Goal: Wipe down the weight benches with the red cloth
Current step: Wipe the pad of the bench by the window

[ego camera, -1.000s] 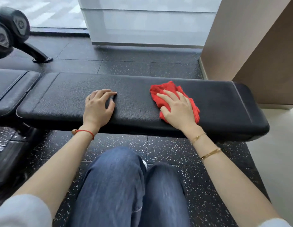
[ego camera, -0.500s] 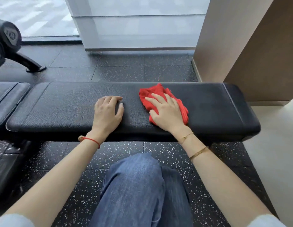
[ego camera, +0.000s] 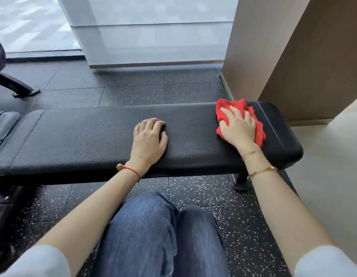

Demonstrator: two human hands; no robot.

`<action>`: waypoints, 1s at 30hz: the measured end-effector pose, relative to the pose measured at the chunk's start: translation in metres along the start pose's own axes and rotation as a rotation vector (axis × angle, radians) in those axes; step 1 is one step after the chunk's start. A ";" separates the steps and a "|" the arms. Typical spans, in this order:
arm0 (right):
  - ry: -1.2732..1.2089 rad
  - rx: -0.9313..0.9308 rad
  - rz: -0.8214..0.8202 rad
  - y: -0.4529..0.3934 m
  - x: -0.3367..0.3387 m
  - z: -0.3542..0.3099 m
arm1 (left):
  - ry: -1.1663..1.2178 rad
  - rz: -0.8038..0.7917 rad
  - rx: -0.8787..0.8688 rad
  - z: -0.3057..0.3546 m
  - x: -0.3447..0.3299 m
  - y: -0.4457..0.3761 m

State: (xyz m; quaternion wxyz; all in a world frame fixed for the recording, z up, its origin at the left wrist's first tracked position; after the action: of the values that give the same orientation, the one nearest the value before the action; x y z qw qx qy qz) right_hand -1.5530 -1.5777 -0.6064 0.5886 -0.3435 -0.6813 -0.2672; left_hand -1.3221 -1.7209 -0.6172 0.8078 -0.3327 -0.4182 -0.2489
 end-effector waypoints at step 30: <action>0.004 0.421 -0.092 0.018 -0.007 -0.068 | 0.036 0.006 -0.021 -0.002 -0.001 0.002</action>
State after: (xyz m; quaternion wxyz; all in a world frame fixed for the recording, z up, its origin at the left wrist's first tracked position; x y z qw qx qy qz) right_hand -1.4964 -1.6201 -0.6031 0.6358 -0.1813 -0.7359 -0.1462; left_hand -1.3201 -1.7211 -0.6192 0.8123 -0.3379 -0.4000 -0.2569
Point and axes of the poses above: each hand's wrist, its own y-axis away from the middle knuckle, its own x-axis out of the back of the hand, z = x × y, the point moved 2 cm from there along -y, towards the middle knuckle, and after that the axes turned 8 degrees about y, right-handed, at the moved point
